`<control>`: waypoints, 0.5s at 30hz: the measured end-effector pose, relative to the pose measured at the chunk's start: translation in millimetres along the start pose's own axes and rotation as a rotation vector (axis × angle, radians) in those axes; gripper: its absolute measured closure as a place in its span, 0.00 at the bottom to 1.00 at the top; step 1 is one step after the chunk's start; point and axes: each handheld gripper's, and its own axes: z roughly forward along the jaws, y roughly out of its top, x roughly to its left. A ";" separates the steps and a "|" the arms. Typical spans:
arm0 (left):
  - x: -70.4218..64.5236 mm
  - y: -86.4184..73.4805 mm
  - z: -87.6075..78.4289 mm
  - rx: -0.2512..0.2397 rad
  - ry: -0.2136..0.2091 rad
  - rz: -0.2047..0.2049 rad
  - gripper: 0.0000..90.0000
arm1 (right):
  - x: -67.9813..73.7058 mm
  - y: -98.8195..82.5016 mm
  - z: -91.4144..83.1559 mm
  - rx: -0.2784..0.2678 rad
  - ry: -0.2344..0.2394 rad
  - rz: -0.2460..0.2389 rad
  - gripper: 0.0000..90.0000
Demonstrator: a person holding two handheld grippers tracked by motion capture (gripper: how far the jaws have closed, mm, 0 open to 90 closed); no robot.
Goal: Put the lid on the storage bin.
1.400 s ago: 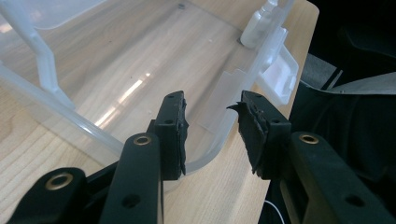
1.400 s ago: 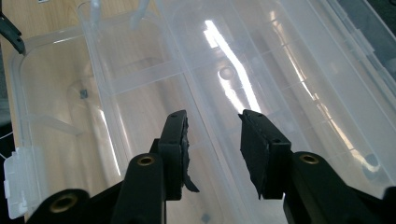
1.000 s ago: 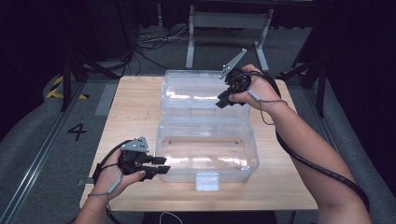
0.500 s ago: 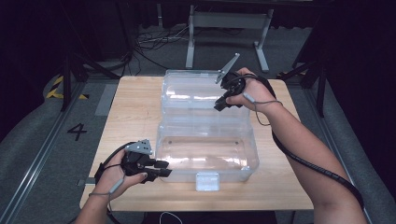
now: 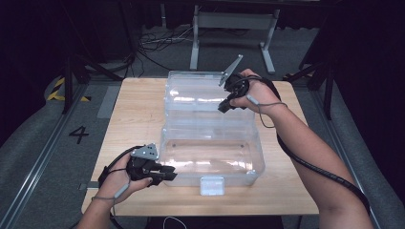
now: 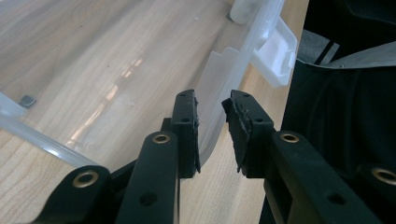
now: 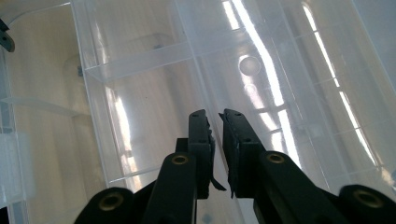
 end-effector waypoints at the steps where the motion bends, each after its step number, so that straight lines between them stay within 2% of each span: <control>1: 0.1 0.0 0.1 0.000 0.000 0.001 0.81 | -0.2 0.1 0.1 0.001 0.002 0.001 0.90; 8: -0.1 0.0 1.1 0.000 -0.002 0.008 0.81 | 0.3 0.5 0.1 0.003 -0.001 0.001 0.93; 10: 0.0 0.0 1.1 0.001 -0.003 0.008 0.81 | 0.8 1.0 -0.3 0.008 -0.002 -0.017 0.94; 15: -0.1 -0.1 1.1 0.000 -0.003 0.008 0.81 | 5.2 0.4 -2.4 0.011 -0.011 -0.022 0.95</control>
